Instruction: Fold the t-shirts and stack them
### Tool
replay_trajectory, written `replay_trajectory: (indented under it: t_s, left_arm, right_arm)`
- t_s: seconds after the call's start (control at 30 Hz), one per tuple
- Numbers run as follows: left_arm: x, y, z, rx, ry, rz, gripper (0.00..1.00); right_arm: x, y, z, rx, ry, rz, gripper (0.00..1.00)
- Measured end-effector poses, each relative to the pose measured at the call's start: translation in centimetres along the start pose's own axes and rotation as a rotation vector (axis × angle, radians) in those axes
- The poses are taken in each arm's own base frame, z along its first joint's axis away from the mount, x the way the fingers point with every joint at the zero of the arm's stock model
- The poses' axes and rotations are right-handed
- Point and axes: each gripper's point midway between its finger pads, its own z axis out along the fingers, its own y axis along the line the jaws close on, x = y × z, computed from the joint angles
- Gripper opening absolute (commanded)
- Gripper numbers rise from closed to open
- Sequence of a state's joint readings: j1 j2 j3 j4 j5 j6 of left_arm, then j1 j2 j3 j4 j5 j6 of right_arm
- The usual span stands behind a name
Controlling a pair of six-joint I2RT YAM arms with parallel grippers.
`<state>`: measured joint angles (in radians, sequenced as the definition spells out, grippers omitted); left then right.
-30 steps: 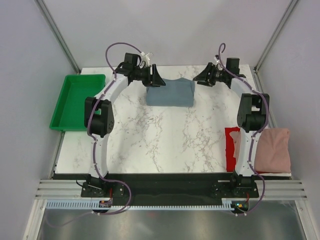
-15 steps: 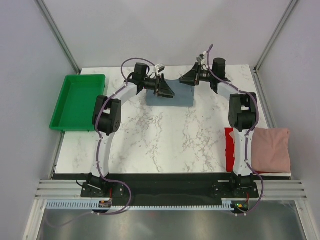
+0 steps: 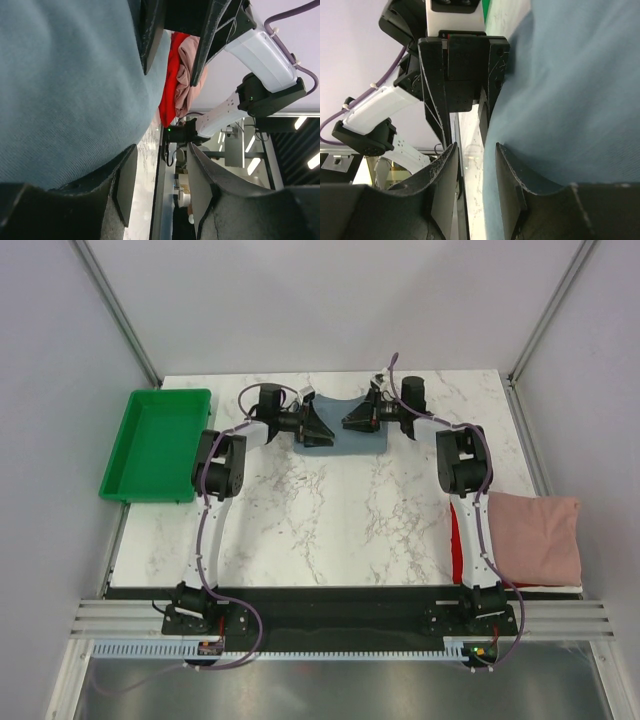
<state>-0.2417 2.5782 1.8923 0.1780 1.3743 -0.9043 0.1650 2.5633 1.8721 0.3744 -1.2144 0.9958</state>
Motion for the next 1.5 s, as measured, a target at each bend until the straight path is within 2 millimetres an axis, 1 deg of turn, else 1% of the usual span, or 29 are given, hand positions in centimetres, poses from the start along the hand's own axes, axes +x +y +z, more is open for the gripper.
replay_trajectory:
  t_s: [0.1,0.2,0.33,0.47,0.57,0.67,0.73,0.8,0.9,1.0,1.07,1.13,1.2,1.33,1.43,1.5]
  left_arm:
    - [0.4,1.0,0.1,0.009,0.014,-0.035,0.52]
    - [0.5,1.1,0.0,0.011,0.017,-0.044,0.52]
    - [0.7,1.4,-0.2,0.012,0.017,-0.052,0.52]
    - [1.9,1.7,-0.6,0.023,0.037,-0.085,0.50]
    - [2.1,1.0,-1.1,0.029,0.040,-0.094,0.50]
    - [1.4,-0.4,-2.1,0.029,0.024,-0.080,0.50]
    - [0.6,-1.7,-2.8,0.028,0.008,-0.050,0.50]
    - [-0.3,-3.3,-3.4,0.029,-0.007,-0.002,0.51]
    - [-1.3,-5.3,-4.0,0.032,-0.022,0.066,0.50]
    - [-1.3,-5.9,-3.6,0.035,-0.015,0.087,0.50]
    - [-1.1,-5.7,-3.0,0.034,-0.007,0.080,0.50]
    - [-0.9,-5.3,-2.4,0.034,0.000,0.078,0.49]
    - [-0.6,-4.3,-1.9,0.032,0.007,0.066,0.49]
    - [0.3,-1.5,-1.2,0.022,0.020,-0.001,0.49]
    - [1.2,0.4,-1.1,0.013,0.025,-0.064,0.49]
    - [1.5,1.0,-1.2,0.009,0.025,-0.091,0.49]
  right_arm:
    - [0.7,-1.4,0.6,0.010,0.015,0.023,0.44]
    - [1.1,-2.2,0.7,0.020,0.021,0.043,0.44]
    - [1.2,-2.7,0.7,0.027,0.020,0.044,0.44]
    - [1.3,-3.0,0.7,0.030,0.022,0.037,0.45]
    - [1.0,-2.9,0.6,0.030,0.020,0.023,0.45]
    - [0.8,-2.5,0.4,0.029,0.018,0.010,0.46]
    - [0.4,-1.8,0.2,0.027,0.013,-0.001,0.46]
    - [-0.1,-0.6,-0.1,0.021,0.006,-0.022,0.47]
    - [-0.7,2.2,-0.5,0.004,-0.001,-0.070,0.47]
    - [-0.7,4.5,-0.7,-0.018,0.005,-0.113,0.46]
    - [-0.2,5.0,-0.6,-0.028,0.016,-0.123,0.45]
    - [0.5,4.7,-0.2,-0.030,0.032,-0.106,0.45]
    - [1.1,4.0,0.2,-0.028,0.046,-0.082,0.45]
    - [2.5,2.3,0.6,-0.024,0.075,-0.031,0.43]
    - [4.1,0.6,0.2,-0.008,0.090,0.037,0.43]
    - [5.1,-0.4,-0.3,0.001,0.098,0.078,0.43]
